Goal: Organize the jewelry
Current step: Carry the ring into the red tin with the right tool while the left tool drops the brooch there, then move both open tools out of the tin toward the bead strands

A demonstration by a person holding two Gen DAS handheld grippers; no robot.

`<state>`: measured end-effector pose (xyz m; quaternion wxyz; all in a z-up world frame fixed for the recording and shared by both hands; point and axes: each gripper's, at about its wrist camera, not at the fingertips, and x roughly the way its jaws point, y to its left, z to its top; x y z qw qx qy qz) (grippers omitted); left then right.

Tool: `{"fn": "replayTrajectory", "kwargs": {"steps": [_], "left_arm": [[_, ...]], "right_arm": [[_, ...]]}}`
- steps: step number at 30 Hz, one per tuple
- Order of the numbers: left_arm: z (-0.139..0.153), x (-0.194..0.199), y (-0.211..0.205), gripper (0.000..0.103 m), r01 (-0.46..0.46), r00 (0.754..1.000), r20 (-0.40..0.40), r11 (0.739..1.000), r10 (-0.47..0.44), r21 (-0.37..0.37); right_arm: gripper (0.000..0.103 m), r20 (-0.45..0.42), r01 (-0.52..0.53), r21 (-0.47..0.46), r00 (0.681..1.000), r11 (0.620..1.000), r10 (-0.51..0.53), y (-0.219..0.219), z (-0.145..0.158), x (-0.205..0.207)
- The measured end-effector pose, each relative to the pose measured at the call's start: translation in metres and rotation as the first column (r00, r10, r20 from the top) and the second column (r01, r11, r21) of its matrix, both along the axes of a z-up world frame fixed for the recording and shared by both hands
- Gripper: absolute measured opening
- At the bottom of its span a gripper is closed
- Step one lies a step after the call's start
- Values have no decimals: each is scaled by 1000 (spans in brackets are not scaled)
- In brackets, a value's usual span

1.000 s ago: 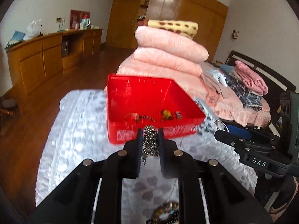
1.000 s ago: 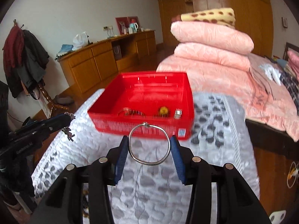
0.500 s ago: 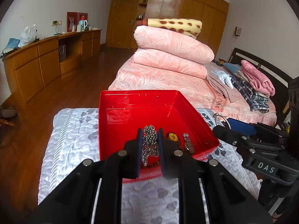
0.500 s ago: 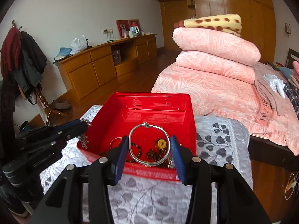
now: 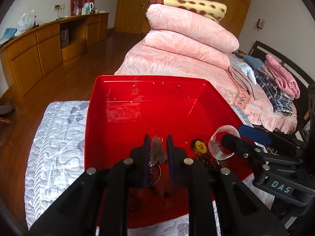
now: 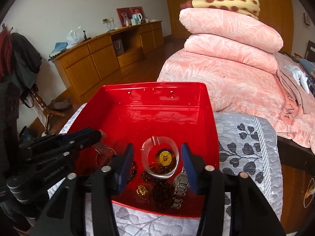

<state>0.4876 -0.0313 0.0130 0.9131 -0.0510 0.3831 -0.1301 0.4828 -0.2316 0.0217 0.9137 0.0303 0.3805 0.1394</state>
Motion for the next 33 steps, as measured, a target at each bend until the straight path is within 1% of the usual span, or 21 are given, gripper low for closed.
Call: {"fn": "replayTrajectory", "kwargs": {"steps": [1,4,6,8,10,11,13,15,16,17,18,21,26,29,33], "left_arm": [[0,-1,1,29,2,1000,5,1000,-2,4],[3,-4,2,30,-8,1000,23,1000,8,30],[5,-5,5,41,-15,999,28,999,15,28],[10,-10,7,45,-29,999,47,999,27,42],[16,-14,7,53,-33,997,67,998,29,56],[20,-16,6,60,-37,996,77,998,32,60],[30,-24,5,64,-47,993,108,996,39,71],[37,-33,6,73,-48,991,129,996,38,71],[41,-40,6,75,-51,989,142,996,41,70],[44,-45,6,79,-56,987,153,996,45,71],[46,-52,8,83,-63,985,167,995,50,71],[52,-72,12,88,-73,978,202,995,59,64],[59,-108,17,91,-81,967,246,995,66,49],[57,-131,20,93,-86,966,250,995,69,59],[52,-162,27,93,-91,965,250,995,76,49]], "right_arm": [[55,5,9,-3,1000,1000,-9,-2,1,0],[59,18,30,-10,999,1000,-29,-7,4,-2],[61,25,39,-15,999,999,-38,-10,7,-3],[64,31,48,-17,998,999,-48,-12,9,-5],[67,37,53,-18,998,998,-53,-13,12,-9],[69,42,54,-19,998,998,-54,-14,14,-12],[75,55,62,-25,997,998,-60,-16,17,-19],[77,72,60,-26,996,998,-58,-17,21,-29],[80,77,58,-24,995,998,-56,-17,23,-33],[82,81,58,-19,995,998,-57,-18,24,-37],[86,88,62,-14,994,998,-60,-19,26,-42],[87,113,60,11,992,998,-61,-25,30,-61],[93,158,55,37,986,998,-60,-28,35,-101],[95,171,56,44,983,997,-63,-27,35,-123],[97,171,43,54,984,998,-52,-22,31,-149]]}}
